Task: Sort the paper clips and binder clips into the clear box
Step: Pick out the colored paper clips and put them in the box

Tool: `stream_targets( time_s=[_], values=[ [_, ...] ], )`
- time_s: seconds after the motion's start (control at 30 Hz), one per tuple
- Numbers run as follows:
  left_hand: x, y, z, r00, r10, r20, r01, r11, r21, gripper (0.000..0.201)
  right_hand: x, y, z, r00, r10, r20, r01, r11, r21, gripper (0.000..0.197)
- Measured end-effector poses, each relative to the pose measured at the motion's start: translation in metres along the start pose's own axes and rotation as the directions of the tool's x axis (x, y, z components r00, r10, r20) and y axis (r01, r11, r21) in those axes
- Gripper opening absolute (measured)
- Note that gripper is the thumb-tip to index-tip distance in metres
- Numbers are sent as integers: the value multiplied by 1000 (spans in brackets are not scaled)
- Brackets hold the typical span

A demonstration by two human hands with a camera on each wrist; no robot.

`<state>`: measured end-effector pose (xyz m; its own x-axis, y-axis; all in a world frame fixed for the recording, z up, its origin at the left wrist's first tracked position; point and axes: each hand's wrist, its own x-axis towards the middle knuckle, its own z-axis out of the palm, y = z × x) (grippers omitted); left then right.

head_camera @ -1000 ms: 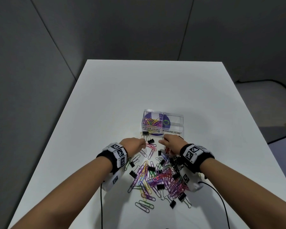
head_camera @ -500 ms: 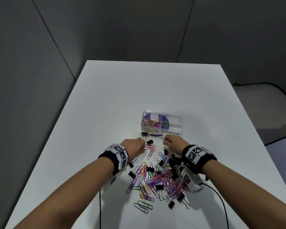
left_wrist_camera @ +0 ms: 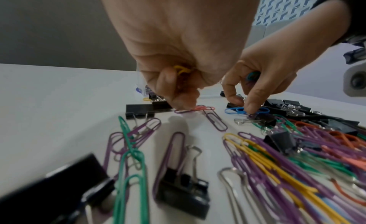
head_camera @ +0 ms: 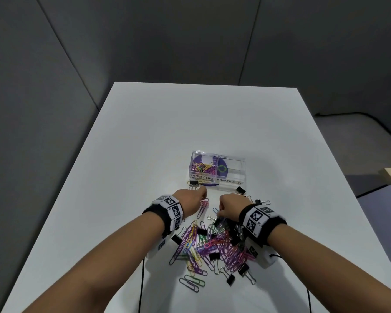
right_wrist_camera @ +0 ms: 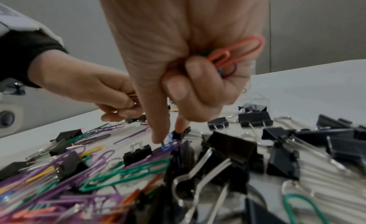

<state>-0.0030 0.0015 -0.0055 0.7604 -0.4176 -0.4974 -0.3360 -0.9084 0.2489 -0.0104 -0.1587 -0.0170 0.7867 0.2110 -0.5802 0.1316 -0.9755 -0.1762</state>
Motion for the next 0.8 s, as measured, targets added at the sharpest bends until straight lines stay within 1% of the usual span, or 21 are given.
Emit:
stream_targets(
  time_s=[0.1,0.2,0.3,0.4,0.47,0.57,0.63,0.7,0.73,0.8],
  values=[
    [3,-1,1,1000,6,4,-6,1000,2,40,1,1,3,1000,6,-30,-6,1000,5,32],
    [4,-3,3,998,48,-30,-46,997,70,37,2,2,5,999,19,-48,-19,1000,-4,32],
    [6,-4,7,995,95,-44,-87,983,160,40,3,2,6,999,28,-43,-27,1000,9,31],
    [10,-3,9,998,59,-37,-52,982,184,31,3,3,5,999,19,-39,-18,1000,18,30],
    [11,-2,8,997,66,-35,-58,978,201,26,1,4,5,999,-1,-41,1,1000,-2,27],
    [11,-2,7,994,103,-43,-91,971,221,29,-1,3,1,999,-20,-50,20,1000,0,17],
    [11,-4,4,989,123,-80,-103,971,213,33,-2,0,-8,997,-18,-75,24,997,74,15],
    [10,-7,-2,981,136,-140,-110,978,178,34,-1,-6,-22,993,-43,-107,64,977,202,17],
    [9,-9,-6,978,133,-159,-108,981,158,33,0,-9,-30,989,-61,-134,96,956,277,18],
    [9,-15,-15,983,108,-151,-91,989,114,31,8,-17,-50,972,-83,-220,171,893,417,18]
  ],
)
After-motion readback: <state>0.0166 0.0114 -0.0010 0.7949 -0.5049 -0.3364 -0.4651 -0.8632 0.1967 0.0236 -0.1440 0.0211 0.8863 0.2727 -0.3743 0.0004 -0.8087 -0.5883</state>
